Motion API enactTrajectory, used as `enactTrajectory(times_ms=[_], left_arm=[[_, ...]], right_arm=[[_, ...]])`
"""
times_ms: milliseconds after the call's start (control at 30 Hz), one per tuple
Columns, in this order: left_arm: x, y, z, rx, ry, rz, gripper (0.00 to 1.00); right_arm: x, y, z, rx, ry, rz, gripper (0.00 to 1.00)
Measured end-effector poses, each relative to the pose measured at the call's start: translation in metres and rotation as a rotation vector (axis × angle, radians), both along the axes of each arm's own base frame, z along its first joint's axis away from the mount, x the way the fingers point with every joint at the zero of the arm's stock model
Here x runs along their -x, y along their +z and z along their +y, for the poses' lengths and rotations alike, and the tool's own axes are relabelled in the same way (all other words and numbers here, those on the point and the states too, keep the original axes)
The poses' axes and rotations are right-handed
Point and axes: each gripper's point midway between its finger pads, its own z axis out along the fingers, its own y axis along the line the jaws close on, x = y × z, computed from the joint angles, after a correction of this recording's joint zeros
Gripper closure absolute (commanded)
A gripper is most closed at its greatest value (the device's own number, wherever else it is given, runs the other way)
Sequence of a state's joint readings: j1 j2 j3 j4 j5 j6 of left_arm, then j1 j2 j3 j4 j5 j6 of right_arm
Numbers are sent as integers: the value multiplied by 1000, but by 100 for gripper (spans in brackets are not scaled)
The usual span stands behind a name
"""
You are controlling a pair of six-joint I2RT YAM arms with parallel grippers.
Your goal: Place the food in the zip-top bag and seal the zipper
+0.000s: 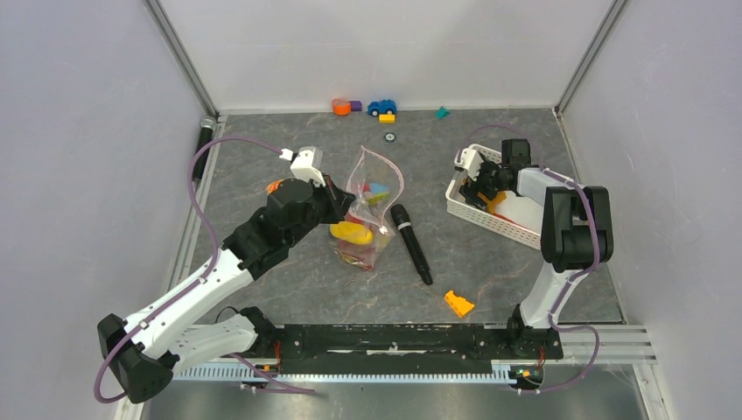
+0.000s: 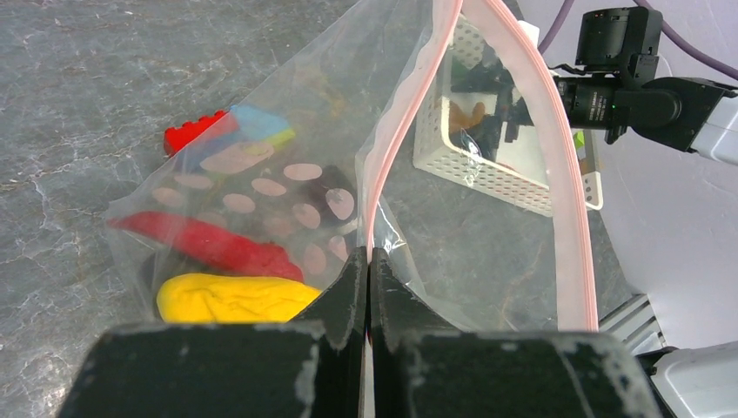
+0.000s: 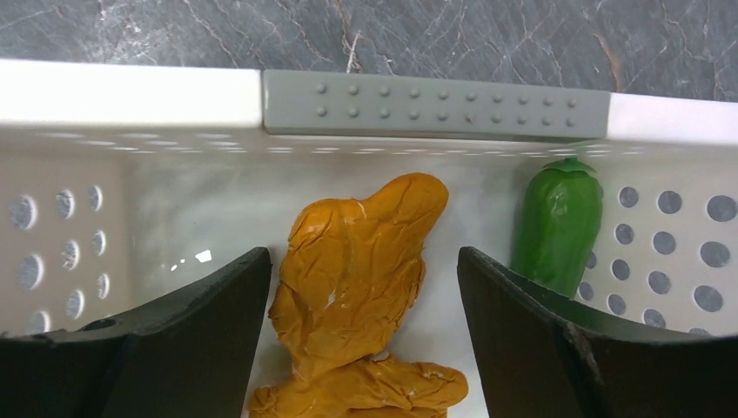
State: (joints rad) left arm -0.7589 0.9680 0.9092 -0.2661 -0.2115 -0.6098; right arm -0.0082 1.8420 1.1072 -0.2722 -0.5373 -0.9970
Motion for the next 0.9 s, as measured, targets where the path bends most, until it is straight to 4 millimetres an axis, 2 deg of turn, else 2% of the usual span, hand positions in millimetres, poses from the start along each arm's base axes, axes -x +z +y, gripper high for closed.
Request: enactTrajectory(times_ms=[67, 167, 333, 467, 600, 800, 900], left_arm=[[0, -1, 0, -1, 1, 5, 98], [1, -4, 1, -5, 2, 16, 98], [3, -10, 2, -19, 6, 40, 98], [2, -13, 2, -20, 10, 51, 98], [1, -15, 3, -27, 23, 58, 98], [0, -12, 4, -24, 34, 57, 98], [0, -11, 4, -23, 34, 57, 98]], right_arm=[[-3, -1, 0, 0, 0, -8, 20], [-8, -2, -1, 4, -2, -17, 30], [-12, -5, -2, 19, 9, -29, 61], [-14, 0, -4, 37, 20, -51, 76], [-11, 22, -4, 42, 24, -106, 82], [5, 44, -5, 31, -2, -152, 84], [13, 67, -4, 17, -23, -220, 85]])
